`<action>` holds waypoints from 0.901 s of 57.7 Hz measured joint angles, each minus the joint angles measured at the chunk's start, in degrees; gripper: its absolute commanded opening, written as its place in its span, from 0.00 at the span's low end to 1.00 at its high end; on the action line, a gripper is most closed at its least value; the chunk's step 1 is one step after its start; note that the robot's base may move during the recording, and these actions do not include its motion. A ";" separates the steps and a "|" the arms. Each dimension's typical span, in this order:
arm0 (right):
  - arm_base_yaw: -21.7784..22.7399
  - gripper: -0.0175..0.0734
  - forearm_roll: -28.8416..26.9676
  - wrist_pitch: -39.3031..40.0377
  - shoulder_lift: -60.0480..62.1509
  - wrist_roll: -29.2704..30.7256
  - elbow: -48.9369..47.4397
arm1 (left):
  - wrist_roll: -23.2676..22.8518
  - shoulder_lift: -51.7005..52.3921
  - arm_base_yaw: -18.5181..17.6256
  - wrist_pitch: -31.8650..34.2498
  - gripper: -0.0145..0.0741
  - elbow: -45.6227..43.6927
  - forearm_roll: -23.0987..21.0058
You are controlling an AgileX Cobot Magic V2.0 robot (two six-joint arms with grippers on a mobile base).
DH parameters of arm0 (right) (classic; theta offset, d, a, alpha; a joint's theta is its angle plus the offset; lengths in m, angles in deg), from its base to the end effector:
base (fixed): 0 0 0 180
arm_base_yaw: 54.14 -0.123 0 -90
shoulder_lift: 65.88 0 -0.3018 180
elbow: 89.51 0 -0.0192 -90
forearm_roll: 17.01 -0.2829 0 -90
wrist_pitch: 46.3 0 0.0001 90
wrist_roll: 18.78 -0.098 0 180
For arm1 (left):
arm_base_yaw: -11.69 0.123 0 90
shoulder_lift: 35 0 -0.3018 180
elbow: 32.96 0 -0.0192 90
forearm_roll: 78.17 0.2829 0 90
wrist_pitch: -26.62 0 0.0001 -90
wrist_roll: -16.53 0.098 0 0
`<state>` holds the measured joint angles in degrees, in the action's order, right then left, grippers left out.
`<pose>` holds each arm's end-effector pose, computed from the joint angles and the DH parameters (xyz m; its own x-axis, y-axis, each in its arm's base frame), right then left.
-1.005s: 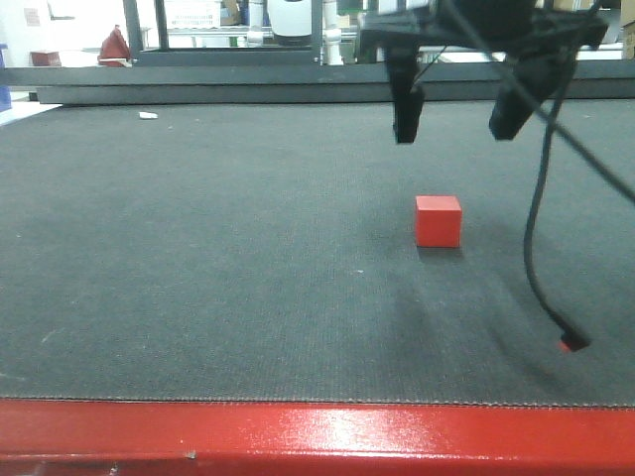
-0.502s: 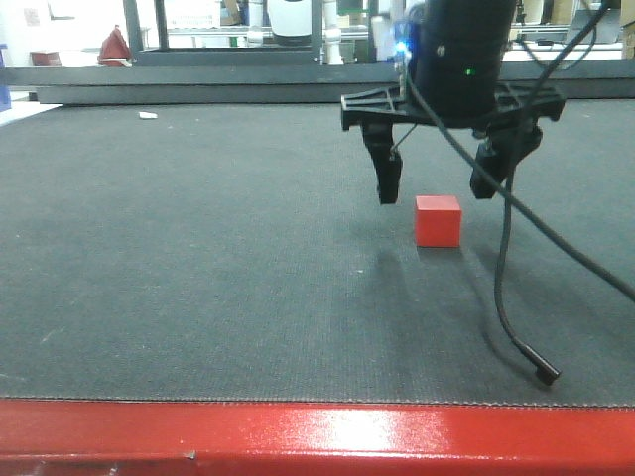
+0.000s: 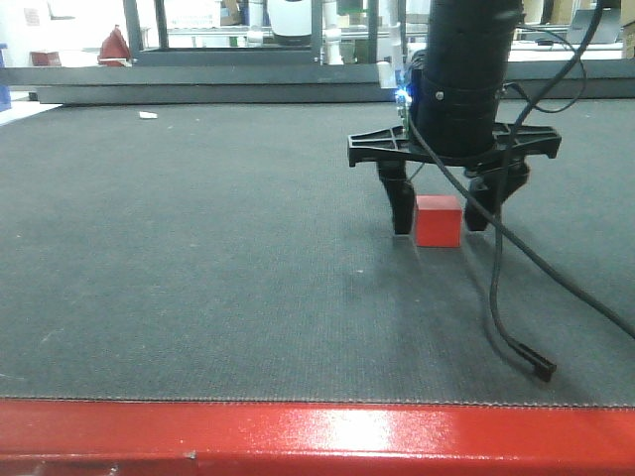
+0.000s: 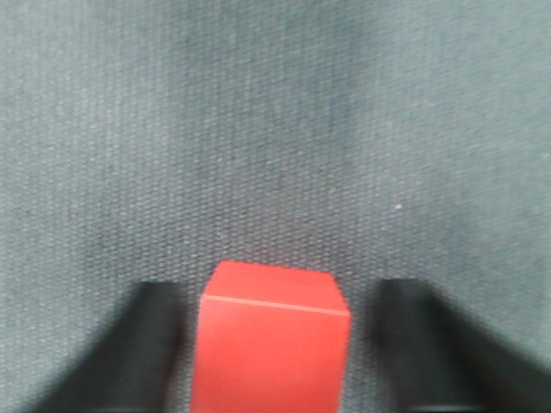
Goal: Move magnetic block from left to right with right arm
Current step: 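Close the right gripper on the red cube and lift it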
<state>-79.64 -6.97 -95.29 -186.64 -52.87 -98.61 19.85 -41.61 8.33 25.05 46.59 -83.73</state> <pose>0.4182 0.1852 0.2043 -0.9319 0.0620 -0.3575 0.0487 0.9977 0.0463 0.0790 -0.0049 0.1996 0.0372 -0.0413 -0.9985 0.0628 0.9973 -0.0389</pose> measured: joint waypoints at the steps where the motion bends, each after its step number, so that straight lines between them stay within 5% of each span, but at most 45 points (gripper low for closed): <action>1: 0.00 0.55 0.00 0.09 -0.11 0.00 0.00 | 0.00 0.00 0.00 0.00 0.02 0.00 0.00; 7: 0.00 0.45 -0.14 -0.05 -0.23 0.00 -0.48 | 0.00 0.00 0.00 0.00 0.02 0.00 0.00; 18: 0.50 0.44 -0.23 -2.25 0.05 1.52 -3.42 | 0.00 0.00 0.00 0.00 0.02 0.00 0.00; 32: 3.42 0.44 -0.72 -3.82 6.90 12.42 -3.65 | 0.00 0.00 0.00 0.00 0.02 0.00 0.00; 52: 12.08 0.44 -1.27 -1.18 25.01 24.28 11.82 | 0.00 0.00 0.00 0.00 0.02 0.00 0.00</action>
<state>-67.55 -8.24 -96.46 -161.63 -28.59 -86.79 19.85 -41.61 8.33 25.05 46.59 -83.73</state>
